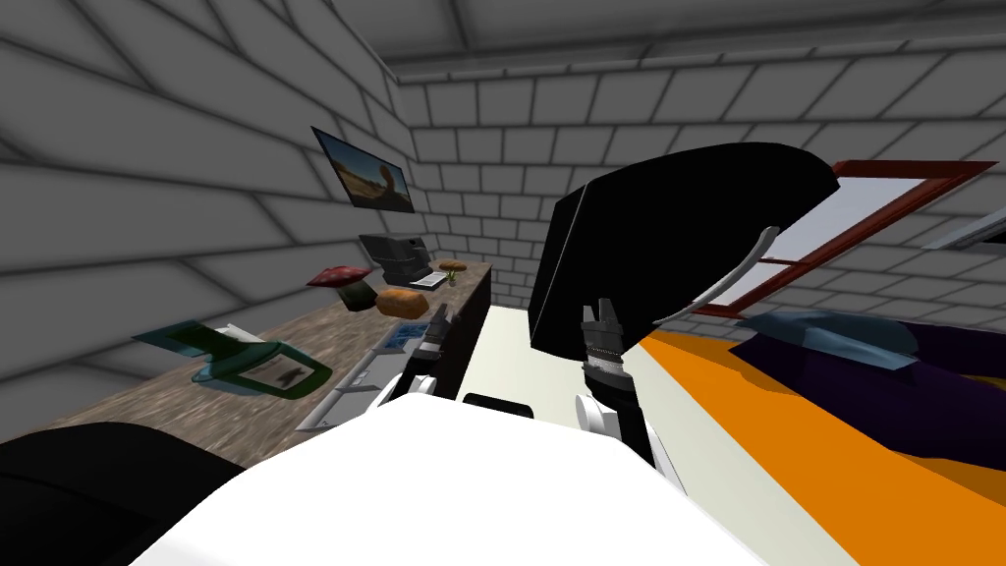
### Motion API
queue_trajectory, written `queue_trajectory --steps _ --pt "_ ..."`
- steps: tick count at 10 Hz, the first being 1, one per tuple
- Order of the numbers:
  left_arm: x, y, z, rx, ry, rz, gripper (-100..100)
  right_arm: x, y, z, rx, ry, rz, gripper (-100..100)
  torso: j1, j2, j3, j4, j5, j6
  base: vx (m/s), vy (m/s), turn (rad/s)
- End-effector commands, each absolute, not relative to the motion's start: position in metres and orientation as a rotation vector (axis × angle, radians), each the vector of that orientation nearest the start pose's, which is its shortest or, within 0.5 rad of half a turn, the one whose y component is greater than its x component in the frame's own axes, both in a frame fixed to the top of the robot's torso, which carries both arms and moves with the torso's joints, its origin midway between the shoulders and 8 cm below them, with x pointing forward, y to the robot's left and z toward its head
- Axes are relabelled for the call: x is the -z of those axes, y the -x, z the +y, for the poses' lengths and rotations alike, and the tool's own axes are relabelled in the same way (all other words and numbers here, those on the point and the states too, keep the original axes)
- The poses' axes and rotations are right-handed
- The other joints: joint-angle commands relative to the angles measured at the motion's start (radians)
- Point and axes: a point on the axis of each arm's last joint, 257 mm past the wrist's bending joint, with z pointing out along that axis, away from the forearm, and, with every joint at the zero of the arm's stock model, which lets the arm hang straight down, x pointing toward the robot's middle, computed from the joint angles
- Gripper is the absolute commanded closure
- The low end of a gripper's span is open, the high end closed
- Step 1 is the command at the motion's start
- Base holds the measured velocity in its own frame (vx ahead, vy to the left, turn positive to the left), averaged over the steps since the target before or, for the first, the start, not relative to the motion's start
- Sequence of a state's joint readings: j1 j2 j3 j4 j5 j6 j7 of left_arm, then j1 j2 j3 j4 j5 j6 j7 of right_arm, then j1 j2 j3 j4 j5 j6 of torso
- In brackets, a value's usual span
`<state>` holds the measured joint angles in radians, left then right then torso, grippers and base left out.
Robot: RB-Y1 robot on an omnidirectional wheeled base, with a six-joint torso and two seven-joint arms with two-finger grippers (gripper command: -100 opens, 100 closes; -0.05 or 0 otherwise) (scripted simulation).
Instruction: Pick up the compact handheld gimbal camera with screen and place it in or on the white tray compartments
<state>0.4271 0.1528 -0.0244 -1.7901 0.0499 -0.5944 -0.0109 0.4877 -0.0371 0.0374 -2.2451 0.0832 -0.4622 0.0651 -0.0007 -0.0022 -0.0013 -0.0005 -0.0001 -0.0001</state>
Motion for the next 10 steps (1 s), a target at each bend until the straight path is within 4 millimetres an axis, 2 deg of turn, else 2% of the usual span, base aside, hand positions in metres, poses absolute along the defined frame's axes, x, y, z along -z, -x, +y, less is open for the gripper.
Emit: queue_trajectory --steps 1,9,10 --pt "0.178 -0.401 0.295 1.228 0.876 0.963 -100 -0.004 -0.361 -0.255 -1.217 -0.603 0.751 0 0.000 0.000 0.000 0.000 0.000 0.000 0.037 -0.011 0.048" --pt "0.266 -0.404 0.332 1.107 1.044 1.060 -100 -0.004 -0.361 -0.255 -1.217 -0.603 0.751 0 -0.001 -0.002 -0.001 0.000 0.000 0.000 0.053 -0.024 0.043" --pt "0.284 -0.402 0.341 1.075 1.084 1.075 -100 -0.004 -0.361 -0.255 -1.217 -0.603 0.751 0 -0.001 -0.002 -0.001 0.000 0.000 0.000 0.074 -0.056 0.060"
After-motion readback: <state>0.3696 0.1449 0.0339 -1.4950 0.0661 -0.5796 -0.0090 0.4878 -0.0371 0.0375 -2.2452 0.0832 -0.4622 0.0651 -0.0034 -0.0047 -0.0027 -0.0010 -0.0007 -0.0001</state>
